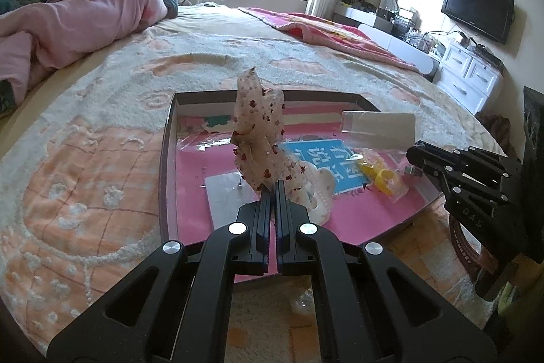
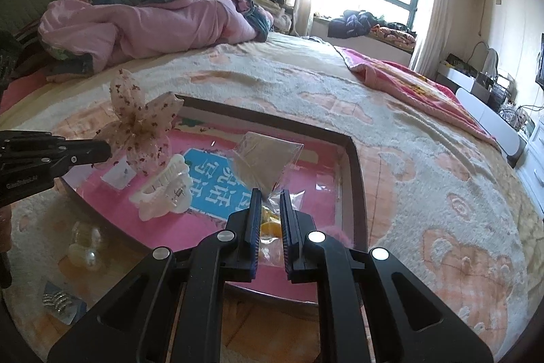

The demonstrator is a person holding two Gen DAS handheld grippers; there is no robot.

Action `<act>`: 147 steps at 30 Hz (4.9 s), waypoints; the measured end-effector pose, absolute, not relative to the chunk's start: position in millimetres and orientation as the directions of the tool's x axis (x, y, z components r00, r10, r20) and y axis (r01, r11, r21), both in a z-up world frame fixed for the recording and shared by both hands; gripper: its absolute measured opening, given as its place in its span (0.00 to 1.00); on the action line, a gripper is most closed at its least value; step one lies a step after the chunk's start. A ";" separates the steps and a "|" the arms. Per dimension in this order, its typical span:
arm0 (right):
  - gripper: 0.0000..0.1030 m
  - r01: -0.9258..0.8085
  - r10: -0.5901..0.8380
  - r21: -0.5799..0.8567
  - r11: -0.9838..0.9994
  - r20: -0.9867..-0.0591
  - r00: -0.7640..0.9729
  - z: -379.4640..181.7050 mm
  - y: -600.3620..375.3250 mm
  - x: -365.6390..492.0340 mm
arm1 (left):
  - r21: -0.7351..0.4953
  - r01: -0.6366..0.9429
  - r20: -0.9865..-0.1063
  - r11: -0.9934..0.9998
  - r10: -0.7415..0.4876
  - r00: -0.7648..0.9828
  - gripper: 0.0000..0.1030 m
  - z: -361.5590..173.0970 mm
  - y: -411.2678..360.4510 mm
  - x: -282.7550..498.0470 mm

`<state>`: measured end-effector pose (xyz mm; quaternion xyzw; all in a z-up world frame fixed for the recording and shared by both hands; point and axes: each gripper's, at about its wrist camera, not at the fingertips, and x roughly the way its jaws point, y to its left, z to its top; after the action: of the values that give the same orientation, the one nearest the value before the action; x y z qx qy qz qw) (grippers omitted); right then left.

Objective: Organize jewelry
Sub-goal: 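Carry both bags over the pink tray and open both grippers to release them, then lift both grippers out of the tray toward the loose items, then grasp the clear box of silver pins with the left gripper while the right grasps the brown claw clip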

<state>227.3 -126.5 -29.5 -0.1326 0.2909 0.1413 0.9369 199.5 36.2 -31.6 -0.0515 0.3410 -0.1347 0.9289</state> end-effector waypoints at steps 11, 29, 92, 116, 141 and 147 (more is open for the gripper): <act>0.11 -0.335 0.175 -0.140 0.932 -0.635 0.752 -42.0 -129.5 232.5 | -0.181 0.210 -0.633 0.961 -0.277 0.723 0.00 -37.1 36.1 201.0; 0.47 -0.302 0.166 -0.105 0.947 -0.648 0.744 -43.2 -138.4 224.0 | -0.179 0.202 -0.634 0.963 -0.270 0.724 0.00 -39.6 38.5 200.9; 0.85 -0.189 0.122 -0.057 0.980 -0.578 0.807 -22.0 -207.3 112.8 | -0.118 0.264 -0.582 0.957 -0.282 0.763 0.85 -15.4 9.7 93.6; 0.85 -0.185 0.124 -0.019 0.983 -0.675 0.727 -55.8 -209.7 118.6 | -0.122 0.324 -0.673 0.938 -0.318 0.668 0.85 -59.2 -13.5 88.5; 0.31 -0.261 0.198 0.027 0.965 -0.728 0.656 -73.9 -197.8 119.4 | -0.102 0.346 -0.717 0.933 -0.310 0.624 0.45 -76.7 -24.0 91.5; 0.30 -0.332 0.281 0.065 0.941 -0.698 0.659 -65.5 -188.1 111.9 | -0.094 0.355 -0.710 0.930 -0.312 0.631 0.43 -72.5 -24.9 89.5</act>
<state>111.9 -188.1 -65.5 -0.0341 0.3769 0.1684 0.9102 89.5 -24.9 -72.5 0.0275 0.3878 -0.1846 0.9026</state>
